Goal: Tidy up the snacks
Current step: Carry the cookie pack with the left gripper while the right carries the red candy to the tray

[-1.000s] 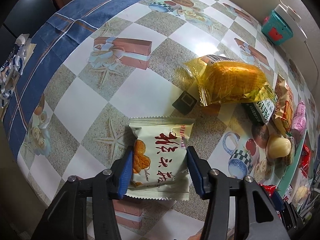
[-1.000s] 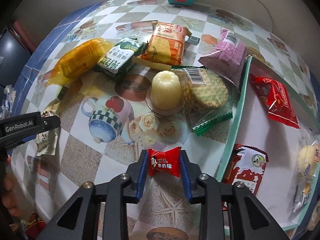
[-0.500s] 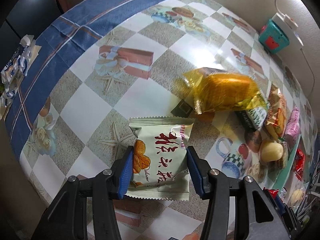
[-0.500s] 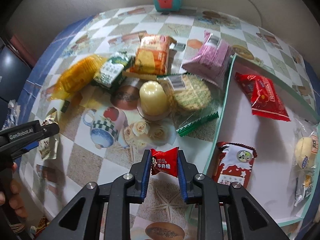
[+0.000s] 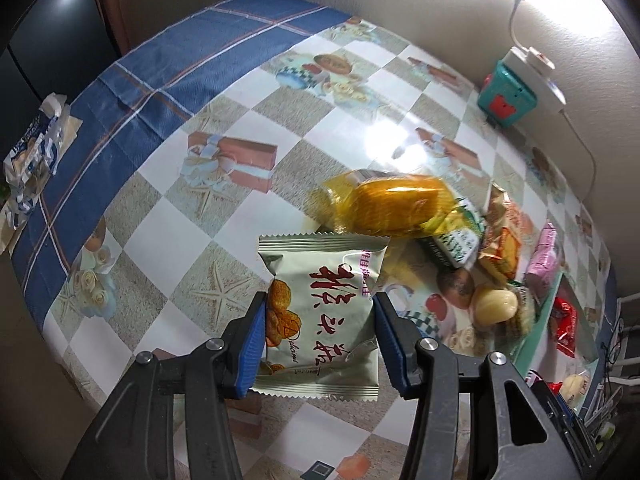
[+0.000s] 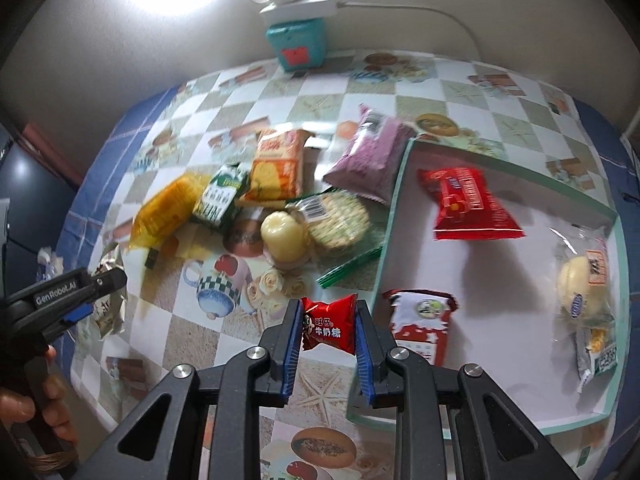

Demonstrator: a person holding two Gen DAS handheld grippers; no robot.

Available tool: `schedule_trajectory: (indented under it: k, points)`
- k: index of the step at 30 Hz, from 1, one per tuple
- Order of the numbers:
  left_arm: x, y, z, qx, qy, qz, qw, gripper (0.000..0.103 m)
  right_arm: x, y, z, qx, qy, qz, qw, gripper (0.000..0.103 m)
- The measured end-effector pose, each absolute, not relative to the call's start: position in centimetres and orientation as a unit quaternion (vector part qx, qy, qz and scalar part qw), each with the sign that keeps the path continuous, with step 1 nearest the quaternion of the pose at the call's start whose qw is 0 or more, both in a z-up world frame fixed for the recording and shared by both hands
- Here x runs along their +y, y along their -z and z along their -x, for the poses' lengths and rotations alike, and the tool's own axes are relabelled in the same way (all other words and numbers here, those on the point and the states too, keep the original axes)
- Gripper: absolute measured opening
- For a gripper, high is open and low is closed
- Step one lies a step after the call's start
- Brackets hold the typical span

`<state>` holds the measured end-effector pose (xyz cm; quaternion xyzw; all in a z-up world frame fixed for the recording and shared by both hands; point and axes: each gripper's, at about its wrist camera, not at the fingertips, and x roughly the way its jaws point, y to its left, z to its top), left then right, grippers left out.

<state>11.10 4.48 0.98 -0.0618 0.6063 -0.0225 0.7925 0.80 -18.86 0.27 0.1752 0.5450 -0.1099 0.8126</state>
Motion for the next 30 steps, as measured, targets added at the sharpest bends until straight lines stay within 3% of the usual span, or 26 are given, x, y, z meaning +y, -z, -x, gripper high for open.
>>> schedule_trajectory:
  k: [14, 30]
  points:
    - [-8.1, -5.2, -5.0, 0.56, 0.157, -0.033, 0.813, 0.053, -27.0, -2.3, 4.1, 0.499, 0.203, -0.272, 0.798, 0.027]
    - [-20.1, -3.9, 2.4, 0.549, 0.272, -0.136, 0.779, 0.053, -34.9, -1.7, 10.6, 0.477, 0.29, -0.329, 0.762, 0.027]
